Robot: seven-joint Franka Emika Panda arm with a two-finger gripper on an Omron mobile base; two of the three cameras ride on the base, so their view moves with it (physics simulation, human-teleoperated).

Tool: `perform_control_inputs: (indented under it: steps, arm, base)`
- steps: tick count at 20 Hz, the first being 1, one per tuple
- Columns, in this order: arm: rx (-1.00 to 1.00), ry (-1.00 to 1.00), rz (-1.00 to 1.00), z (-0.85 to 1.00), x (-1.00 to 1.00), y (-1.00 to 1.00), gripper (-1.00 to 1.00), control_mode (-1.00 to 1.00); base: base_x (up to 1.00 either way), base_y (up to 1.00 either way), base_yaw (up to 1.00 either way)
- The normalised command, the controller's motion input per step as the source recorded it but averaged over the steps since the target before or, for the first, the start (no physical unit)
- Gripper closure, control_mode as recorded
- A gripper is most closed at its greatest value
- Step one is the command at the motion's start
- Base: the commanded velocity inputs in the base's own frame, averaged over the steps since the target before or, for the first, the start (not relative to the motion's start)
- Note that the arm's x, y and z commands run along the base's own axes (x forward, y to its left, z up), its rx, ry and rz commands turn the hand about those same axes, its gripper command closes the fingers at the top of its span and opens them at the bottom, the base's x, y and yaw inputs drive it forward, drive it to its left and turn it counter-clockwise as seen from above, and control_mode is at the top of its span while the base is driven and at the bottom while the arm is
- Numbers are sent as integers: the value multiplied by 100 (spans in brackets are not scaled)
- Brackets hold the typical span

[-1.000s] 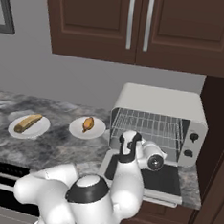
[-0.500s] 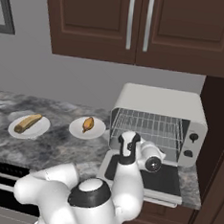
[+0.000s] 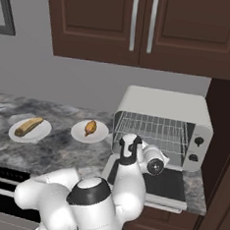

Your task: Open the toaster oven door. Place the baguette on the bottom rack in the toaster oven and place the chicken drumstick on the top rack.

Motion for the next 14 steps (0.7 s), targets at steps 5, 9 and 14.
perform_control_inputs:
  steps: [5, 9, 14]
  arm:
    - [-9, 15, 11, -52, -13, -2, 100, -100]
    - [-4, 16, 14, -59, -11, -4, 100, -100]
    - [-4, 14, 17, -70, -19, -7, 100, -100]
  base:
    - [0, 0, 0]
    - [0, 0, 0]
    - [0, 0, 0]
